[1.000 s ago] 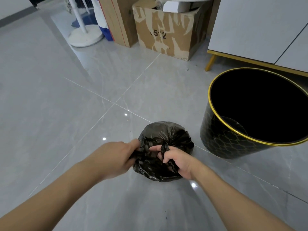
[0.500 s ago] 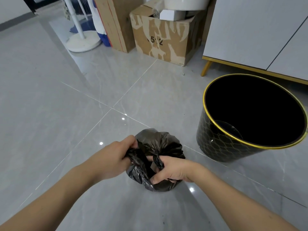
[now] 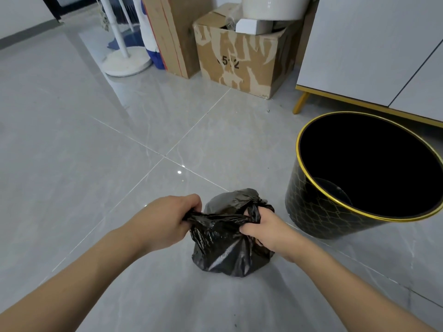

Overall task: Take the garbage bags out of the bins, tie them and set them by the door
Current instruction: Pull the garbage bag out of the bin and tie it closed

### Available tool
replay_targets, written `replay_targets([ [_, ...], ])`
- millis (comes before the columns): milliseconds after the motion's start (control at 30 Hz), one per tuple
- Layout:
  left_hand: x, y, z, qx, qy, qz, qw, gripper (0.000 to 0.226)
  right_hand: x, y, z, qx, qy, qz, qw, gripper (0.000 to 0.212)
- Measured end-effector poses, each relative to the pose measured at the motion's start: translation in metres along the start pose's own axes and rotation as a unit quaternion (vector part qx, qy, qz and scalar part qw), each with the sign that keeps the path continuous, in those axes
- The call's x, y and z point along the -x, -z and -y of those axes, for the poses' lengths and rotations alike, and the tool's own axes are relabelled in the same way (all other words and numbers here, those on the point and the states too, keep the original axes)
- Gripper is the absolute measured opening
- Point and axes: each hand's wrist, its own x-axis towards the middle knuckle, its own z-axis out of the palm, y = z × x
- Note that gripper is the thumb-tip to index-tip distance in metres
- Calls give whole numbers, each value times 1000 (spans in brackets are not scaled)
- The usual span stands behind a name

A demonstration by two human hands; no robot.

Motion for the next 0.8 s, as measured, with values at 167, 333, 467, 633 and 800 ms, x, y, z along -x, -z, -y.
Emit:
replay_targets([
  [167, -4, 4, -14, 77, 14, 63, 995, 15, 5, 7, 7, 35, -131, 23, 991, 28],
  [333, -13, 16, -26, 130, 17, 128, 983, 25, 5, 20, 8, -66, -189, 35, 979, 6],
  [467, -20, 17, -29, 81, 18, 144, 986, 29, 5, 31, 10, -343, -210, -64, 913, 16],
  [633, -21, 12, -33, 92, -9, 149, 984, 33, 6, 28, 7, -465, -153, -81, 868, 24],
  [800, -22, 13, -36, 117, -36, 110, 986, 30, 9, 12, 4, -338, -93, -5, 936, 48],
])
